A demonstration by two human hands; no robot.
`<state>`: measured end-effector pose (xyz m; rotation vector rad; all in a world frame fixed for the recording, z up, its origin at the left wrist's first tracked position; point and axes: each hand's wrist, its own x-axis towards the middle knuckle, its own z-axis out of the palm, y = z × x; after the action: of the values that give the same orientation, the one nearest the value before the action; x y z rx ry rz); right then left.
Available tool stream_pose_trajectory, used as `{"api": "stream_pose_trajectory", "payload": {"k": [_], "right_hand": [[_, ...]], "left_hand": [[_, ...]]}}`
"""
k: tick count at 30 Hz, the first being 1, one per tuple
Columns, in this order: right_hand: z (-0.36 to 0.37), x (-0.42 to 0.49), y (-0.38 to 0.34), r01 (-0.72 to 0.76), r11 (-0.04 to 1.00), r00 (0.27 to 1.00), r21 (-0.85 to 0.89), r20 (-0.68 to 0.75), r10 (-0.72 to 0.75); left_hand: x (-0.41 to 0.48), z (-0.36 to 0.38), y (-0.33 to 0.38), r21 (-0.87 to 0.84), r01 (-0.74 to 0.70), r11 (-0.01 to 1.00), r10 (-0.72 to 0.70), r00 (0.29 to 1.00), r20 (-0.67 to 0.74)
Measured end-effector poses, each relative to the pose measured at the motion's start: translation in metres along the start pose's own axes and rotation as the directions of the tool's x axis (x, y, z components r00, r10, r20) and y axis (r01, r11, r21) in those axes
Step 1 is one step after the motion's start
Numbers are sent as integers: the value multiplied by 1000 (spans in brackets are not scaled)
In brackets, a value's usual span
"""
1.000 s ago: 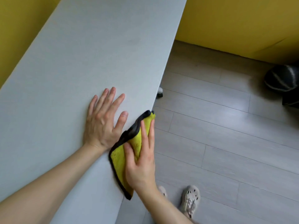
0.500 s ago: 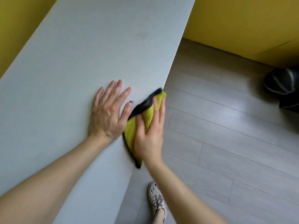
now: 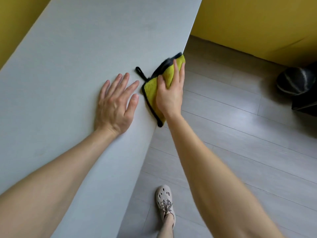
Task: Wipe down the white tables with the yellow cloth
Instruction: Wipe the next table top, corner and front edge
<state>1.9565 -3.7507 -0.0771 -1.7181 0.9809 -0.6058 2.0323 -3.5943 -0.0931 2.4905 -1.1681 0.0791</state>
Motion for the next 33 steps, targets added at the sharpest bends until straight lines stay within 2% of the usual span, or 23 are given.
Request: {"api": "stream_pose_trajectory", "payload": {"k": [2, 5, 7, 10, 14, 17, 19, 21, 23, 25, 29, 33], "right_hand": [[3, -79, 9, 52, 998, 998, 37, -24, -51], [-4, -215, 19, 20, 996, 997, 87, 79, -27], [-9, -242, 16, -4, 994, 991, 107, 131, -10], [-2, -171, 10, -23, 994, 993, 105, 114, 11], [1, -28, -5, -85, 996, 995, -16, 44, 86], [-1, -11, -4, -85, 993, 994, -79, 55, 90], [2, -66, 0, -52, 997, 998, -48, 21, 53], [3, -161, 10, 0, 1000, 1000, 4, 27, -1], [-4, -261, 20, 13, 999, 993, 50, 115, -18], [-13, -309, 19, -8, 995, 981, 95, 195, -11], [-2, -218, 13, -53, 995, 989, 87, 142, 40], [1, -104, 4, -82, 996, 996, 28, 50, 80]], "left_hand": [[0, 0, -1, -1, 2, 1000, -2, 1000, -9], [-1, -1, -1, -10, -8, 1000, 8, 999, 31], [-2, -4, 1, -26, -4, 1000, 6, 998, 69], [-3, -6, 0, -57, -2, 998, 7, 995, 95], [-23, -15, -4, -189, 27, 982, 7, 984, 177], [-65, -32, -10, -244, 53, 968, -1, 978, 210], [-104, -42, -19, -201, 22, 979, 13, 985, 174], [-142, -49, -25, -122, -34, 992, 49, 991, 128], [-177, -53, -25, -62, -44, 997, 50, 994, 100], [-204, -59, -23, -37, -25, 999, 29, 995, 101], [-240, -75, -15, 15, -28, 1000, 24, 984, 176], [-257, -78, -8, 67, -30, 997, 19, 988, 156]]}}
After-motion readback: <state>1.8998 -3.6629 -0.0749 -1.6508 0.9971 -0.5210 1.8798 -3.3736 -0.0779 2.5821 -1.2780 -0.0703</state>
